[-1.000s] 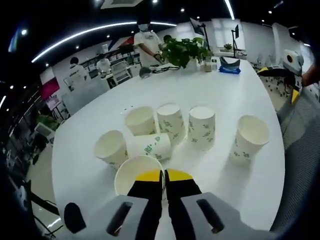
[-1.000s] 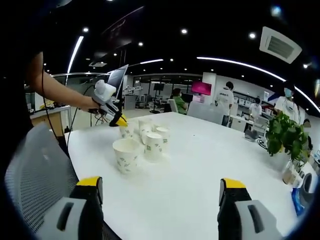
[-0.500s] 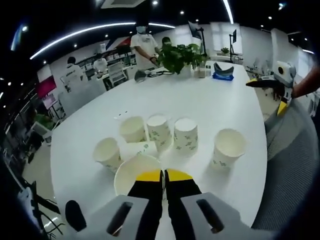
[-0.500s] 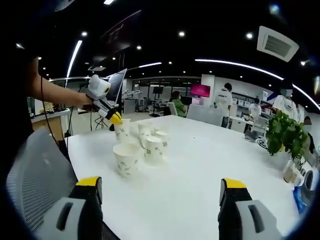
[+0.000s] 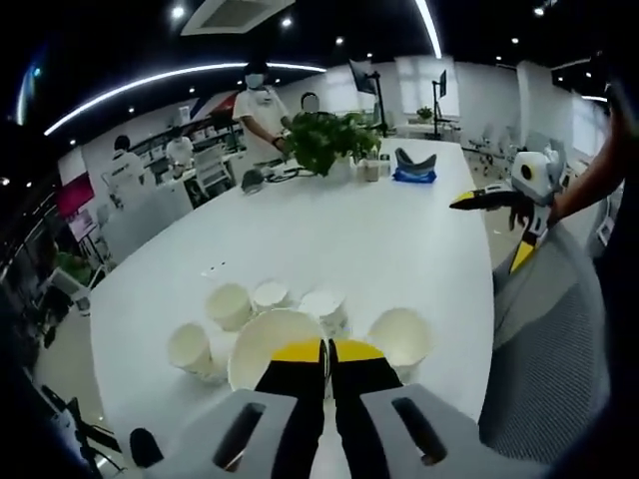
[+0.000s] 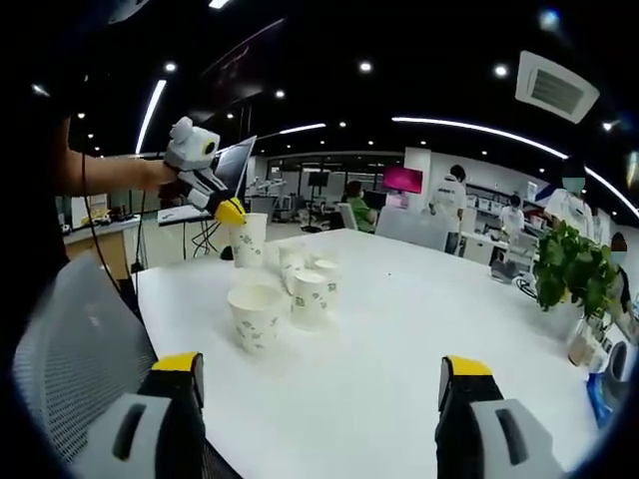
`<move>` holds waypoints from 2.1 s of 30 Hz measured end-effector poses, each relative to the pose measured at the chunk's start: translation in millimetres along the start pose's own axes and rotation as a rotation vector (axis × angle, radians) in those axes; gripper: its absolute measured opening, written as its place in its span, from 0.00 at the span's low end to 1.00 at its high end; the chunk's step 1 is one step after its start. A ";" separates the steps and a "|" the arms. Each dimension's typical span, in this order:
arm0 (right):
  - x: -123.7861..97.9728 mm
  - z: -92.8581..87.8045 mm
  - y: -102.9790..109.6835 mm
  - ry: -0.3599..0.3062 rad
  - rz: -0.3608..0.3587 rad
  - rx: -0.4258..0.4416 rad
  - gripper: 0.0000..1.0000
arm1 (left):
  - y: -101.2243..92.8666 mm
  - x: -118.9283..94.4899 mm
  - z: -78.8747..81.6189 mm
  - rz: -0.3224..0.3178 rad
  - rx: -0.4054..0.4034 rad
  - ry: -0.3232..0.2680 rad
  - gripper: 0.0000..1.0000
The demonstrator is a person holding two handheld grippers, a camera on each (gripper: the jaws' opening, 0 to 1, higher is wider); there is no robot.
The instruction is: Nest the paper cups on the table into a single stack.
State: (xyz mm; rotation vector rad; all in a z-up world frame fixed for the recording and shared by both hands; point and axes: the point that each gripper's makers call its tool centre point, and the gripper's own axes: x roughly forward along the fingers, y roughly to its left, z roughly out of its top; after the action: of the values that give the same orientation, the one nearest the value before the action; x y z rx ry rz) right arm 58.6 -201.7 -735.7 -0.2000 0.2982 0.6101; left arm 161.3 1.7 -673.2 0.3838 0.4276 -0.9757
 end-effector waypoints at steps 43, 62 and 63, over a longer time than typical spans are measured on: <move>-2.3 -1.0 -8.2 0.003 -0.047 -0.008 0.99 | -85.6 53.5 -7.5 -0.201 0.103 0.079 0.00; -4.2 -1.3 -12.4 0.000 -0.068 -0.002 0.97 | -94.6 76.9 -37.3 -0.247 0.042 0.146 0.00; -4.1 -1.5 -12.5 0.001 -0.069 -0.002 0.97 | -95.4 78.1 -38.6 -0.251 0.039 0.148 0.00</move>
State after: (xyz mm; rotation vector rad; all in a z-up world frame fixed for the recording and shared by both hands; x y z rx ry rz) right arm 62.4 -214.4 -734.5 -0.2117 0.2906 0.5424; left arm 111.4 -82.7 -757.3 0.4459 0.6018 -1.2055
